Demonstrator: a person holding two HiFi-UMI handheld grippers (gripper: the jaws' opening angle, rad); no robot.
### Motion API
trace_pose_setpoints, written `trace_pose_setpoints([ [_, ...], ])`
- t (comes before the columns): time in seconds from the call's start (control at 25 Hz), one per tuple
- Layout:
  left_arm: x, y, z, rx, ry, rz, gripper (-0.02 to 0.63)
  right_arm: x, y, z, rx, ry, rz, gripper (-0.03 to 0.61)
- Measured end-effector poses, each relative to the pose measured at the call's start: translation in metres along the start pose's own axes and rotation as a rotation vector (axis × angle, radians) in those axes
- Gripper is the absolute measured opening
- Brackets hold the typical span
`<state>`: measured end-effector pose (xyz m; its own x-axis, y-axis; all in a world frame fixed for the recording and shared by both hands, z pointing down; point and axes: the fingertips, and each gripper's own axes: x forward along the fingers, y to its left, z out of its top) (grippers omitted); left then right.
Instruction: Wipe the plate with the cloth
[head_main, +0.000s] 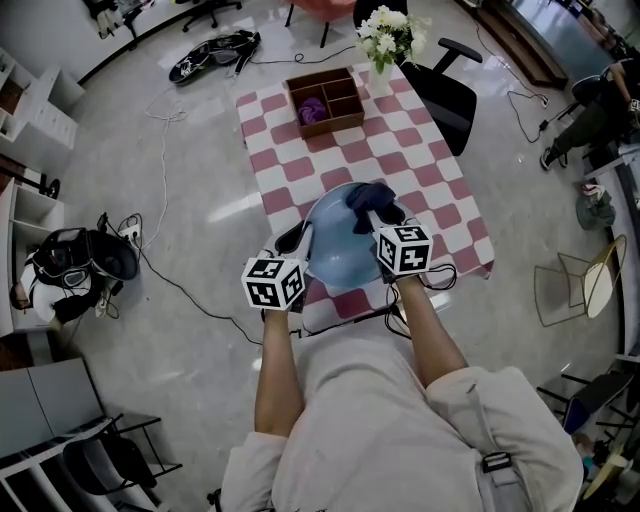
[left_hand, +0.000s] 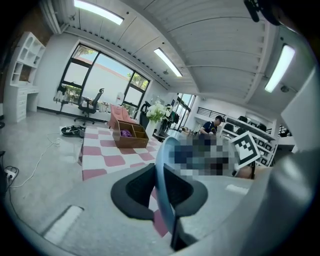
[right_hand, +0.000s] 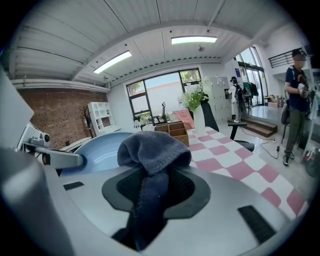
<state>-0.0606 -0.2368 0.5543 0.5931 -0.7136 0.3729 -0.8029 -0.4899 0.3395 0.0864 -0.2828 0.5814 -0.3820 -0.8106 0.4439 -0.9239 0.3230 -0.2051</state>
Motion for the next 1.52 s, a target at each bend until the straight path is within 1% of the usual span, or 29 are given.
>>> trace_pose_setpoints([
  [0.16, -0.005, 0.007, 0.006, -0.022, -0.038, 0.025, 0.04, -0.001, -0.002, -0.003, -0.016, 0.012, -0.004, 0.123],
  [0.24, -0.008, 0.011, 0.009, -0.049, -0.065, 0.04, 0.04, -0.002, -0.003, -0.007, -0.026, 0.026, -0.005, 0.121],
  [0.4, -0.015, 0.024, 0.016, -0.101, -0.12, 0.082, 0.041, -0.001, 0.003, -0.01, -0.088, 0.054, -0.002, 0.123],
  [0.52, -0.019, 0.033, 0.019, -0.138, -0.155, 0.117, 0.04, -0.001, 0.007, -0.012, -0.106, 0.065, 0.009, 0.123],
  [0.72, -0.022, 0.045, 0.014, -0.2, -0.178, 0.175, 0.04, -0.003, 0.014, -0.022, -0.143, 0.09, 0.021, 0.123],
  [0.84, -0.016, 0.054, 0.0, -0.244, -0.144, 0.216, 0.038, -0.006, 0.015, -0.027, -0.124, 0.096, 0.022, 0.123],
  [1.0, -0.003, 0.069, -0.032, -0.358, -0.065, 0.269, 0.037, -0.017, 0.007, -0.037, -0.089, 0.105, -0.007, 0.123],
  [1.12, 0.008, 0.079, -0.054, -0.418, -0.016, 0.303, 0.037, -0.029, -0.004, -0.049, -0.053, 0.108, -0.03, 0.123],
  [1.28, 0.028, 0.079, -0.075, -0.484, 0.025, 0.295, 0.037, -0.051, -0.025, -0.064, 0.053, 0.093, -0.061, 0.123],
  [1.44, 0.047, 0.071, -0.091, -0.553, 0.045, 0.273, 0.037, -0.08, -0.039, -0.08, 0.069, 0.106, -0.116, 0.121],
  [1.52, 0.058, 0.067, -0.096, -0.61, 0.035, 0.262, 0.037, -0.095, -0.045, -0.081, 0.08, 0.097, -0.129, 0.123],
])
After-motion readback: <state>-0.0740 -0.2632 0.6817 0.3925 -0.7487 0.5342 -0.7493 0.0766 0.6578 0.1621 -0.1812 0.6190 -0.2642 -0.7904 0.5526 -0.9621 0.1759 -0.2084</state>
